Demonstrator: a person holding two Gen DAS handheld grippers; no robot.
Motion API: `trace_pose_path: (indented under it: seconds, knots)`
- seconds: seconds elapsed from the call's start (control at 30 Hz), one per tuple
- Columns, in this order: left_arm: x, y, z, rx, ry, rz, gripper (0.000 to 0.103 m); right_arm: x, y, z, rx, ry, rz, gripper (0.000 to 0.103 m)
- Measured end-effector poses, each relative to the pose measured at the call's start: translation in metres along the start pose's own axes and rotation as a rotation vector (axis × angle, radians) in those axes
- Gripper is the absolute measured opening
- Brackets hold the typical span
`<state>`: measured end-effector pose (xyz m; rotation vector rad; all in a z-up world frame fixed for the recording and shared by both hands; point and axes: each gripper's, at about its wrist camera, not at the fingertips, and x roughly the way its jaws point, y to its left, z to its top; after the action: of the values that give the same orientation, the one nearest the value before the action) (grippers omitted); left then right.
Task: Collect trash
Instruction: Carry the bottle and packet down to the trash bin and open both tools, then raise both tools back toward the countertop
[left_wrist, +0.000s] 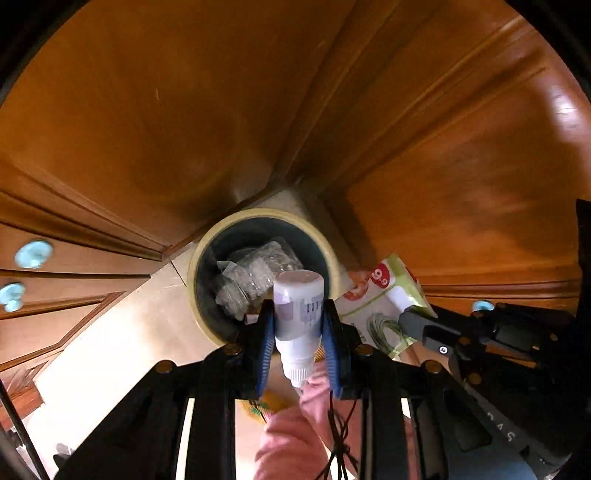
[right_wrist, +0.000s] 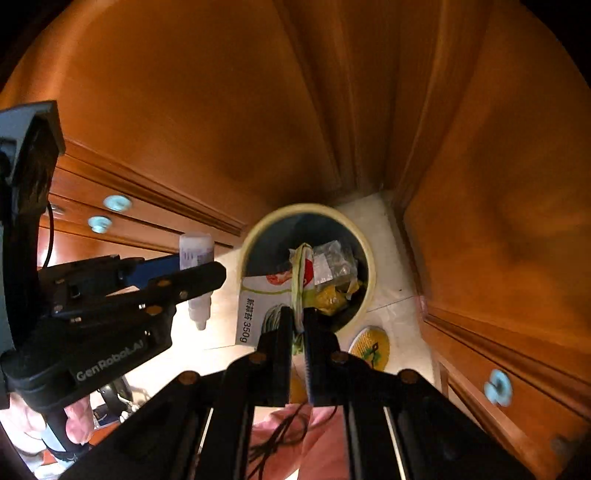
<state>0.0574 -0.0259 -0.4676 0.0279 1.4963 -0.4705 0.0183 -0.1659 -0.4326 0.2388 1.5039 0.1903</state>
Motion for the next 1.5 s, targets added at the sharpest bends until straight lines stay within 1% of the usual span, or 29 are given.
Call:
trace_pose_path:
  seconds: [0.03, 0.1, 0.17, 0.2, 0.27, 0.33, 0.37, 0.4, 0.43, 0.53, 0.7, 0.77, 0.83, 0.93, 1.0, 1.07, 1.17, 1.23, 1.3, 1.4, 1.5]
  knots:
    - [0.007, 0.002, 0.003, -0.001, -0.003, 0.003, 0.023, 0.010, -0.002, 0.000, -0.003, 0.004, -0.003, 0.006]
    - [0.021, 0.007, 0.003, -0.003, -0.009, -0.015, 0.031, 0.030, -0.005, -0.002, -0.018, 0.004, -0.006, 0.008]
    - [0.027, 0.012, 0.003, 0.007, -0.016, -0.042, 0.063, 0.046, -0.005, -0.001, -0.037, 0.007, -0.020, 0.008]
    - [0.029, 0.015, 0.003, 0.009, -0.034, -0.040, 0.067, 0.053, -0.005, 0.001, -0.043, 0.015, -0.025, 0.009]
    - [0.034, 0.025, 0.004, 0.007, -0.045, -0.070, 0.087, 0.067, -0.009, 0.004, -0.045, 0.036, -0.019, 0.009]
    - [0.038, 0.034, 0.005, -0.018, -0.043, -0.097, 0.094, 0.079, -0.013, 0.006, -0.040, 0.057, -0.009, 0.019]
    - [0.040, 0.038, 0.005, -0.032, -0.043, -0.105, 0.095, 0.083, -0.013, 0.005, -0.039, 0.060, 0.001, 0.022]
    - [0.043, 0.042, 0.005, -0.045, -0.034, -0.097, 0.095, 0.083, -0.018, 0.002, -0.040, 0.059, 0.001, 0.027]
    - [0.046, 0.044, 0.005, -0.054, -0.023, -0.082, 0.095, 0.085, -0.019, 0.001, -0.038, 0.059, -0.007, 0.030]
    - [0.052, 0.050, 0.001, -0.080, 0.008, -0.053, 0.095, 0.089, -0.021, -0.003, -0.011, 0.077, 0.016, 0.030]
    - [0.047, 0.048, -0.004, -0.094, 0.038, -0.019, 0.095, 0.077, -0.019, -0.013, -0.001, 0.091, 0.007, 0.030]
    - [0.037, 0.043, -0.006, -0.092, 0.057, -0.019, 0.095, 0.065, -0.016, -0.018, 0.005, 0.096, 0.008, 0.030]
    - [0.019, 0.037, -0.008, -0.090, 0.053, -0.009, 0.095, 0.051, -0.014, -0.021, 0.015, 0.094, 0.008, 0.030]
    - [-0.020, 0.025, -0.012, -0.079, 0.009, -0.007, 0.095, 0.021, -0.012, -0.025, 0.044, 0.077, 0.011, 0.030]
    - [-0.052, 0.016, -0.014, -0.080, -0.030, -0.015, 0.095, -0.006, -0.009, -0.027, 0.060, 0.060, 0.006, 0.030]
    - [-0.090, 0.008, -0.016, -0.095, -0.082, -0.043, 0.095, -0.036, -0.002, -0.026, 0.077, 0.038, 0.006, 0.030]
    - [-0.148, -0.006, -0.017, -0.097, -0.163, -0.053, 0.095, -0.083, 0.009, -0.024, 0.077, -0.005, 0.012, 0.030]
    - [-0.188, -0.017, -0.015, -0.081, -0.206, -0.038, 0.095, -0.125, 0.020, -0.021, 0.058, -0.051, 0.001, 0.030]
    - [-0.220, -0.028, -0.012, -0.068, -0.237, -0.027, 0.095, -0.158, 0.031, -0.019, 0.051, -0.092, -0.004, 0.030]
    - [-0.277, -0.046, -0.004, -0.013, -0.310, -0.004, 0.095, -0.211, 0.045, -0.013, 0.041, -0.170, -0.017, 0.030]
    - [-0.323, -0.065, 0.006, 0.049, -0.362, 0.027, 0.095, -0.263, 0.056, -0.004, 0.041, -0.258, -0.032, 0.030]
